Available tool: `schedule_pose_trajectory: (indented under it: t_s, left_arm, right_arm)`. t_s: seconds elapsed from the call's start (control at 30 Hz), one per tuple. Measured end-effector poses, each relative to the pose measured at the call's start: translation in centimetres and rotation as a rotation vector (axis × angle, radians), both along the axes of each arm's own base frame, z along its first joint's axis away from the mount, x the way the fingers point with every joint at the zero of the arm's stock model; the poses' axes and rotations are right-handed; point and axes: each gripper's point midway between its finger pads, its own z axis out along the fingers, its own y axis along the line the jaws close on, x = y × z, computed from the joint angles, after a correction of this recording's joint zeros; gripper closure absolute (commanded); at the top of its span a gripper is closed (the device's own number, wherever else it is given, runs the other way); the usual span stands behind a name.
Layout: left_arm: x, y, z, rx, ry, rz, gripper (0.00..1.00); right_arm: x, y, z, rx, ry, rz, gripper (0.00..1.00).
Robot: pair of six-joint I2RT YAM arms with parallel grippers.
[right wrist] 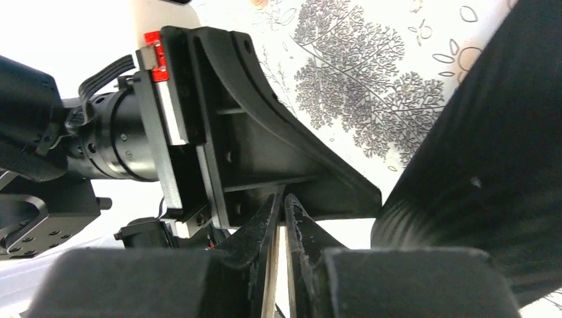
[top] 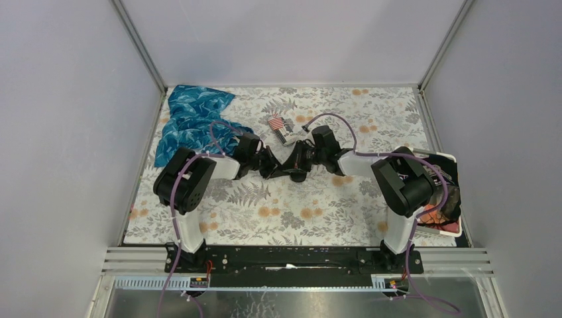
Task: Organize the sunglasses
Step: Close the sunglasses case at the center of the board.
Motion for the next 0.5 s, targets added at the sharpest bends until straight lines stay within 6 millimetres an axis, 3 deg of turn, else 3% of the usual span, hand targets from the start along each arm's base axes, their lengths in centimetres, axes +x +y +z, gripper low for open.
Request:
schedule_pose_trajectory:
  t_s: [0.13,0.27,0.5]
  left_arm:
    - [-0.1,-0.2,0.4,-0.005,-0.009,-0.014,1.0]
    - [-0.4,0.0,1.4,0.009,-0.029,-0.028,1.0]
    - [-0.1,0.8,6.0,0.027,-0.163,-0.044,0.94]
  right_arm:
    - [0.0,-0.4,-0.2,-0.018,0.008,-0.005,0.82]
    - [-0.4,-1.3,0.3,-0.067,-0.017,-0.003,0.69]
    - [-0.8,-4.2,2.1,-0.211,-0.107,-0.037,0.41]
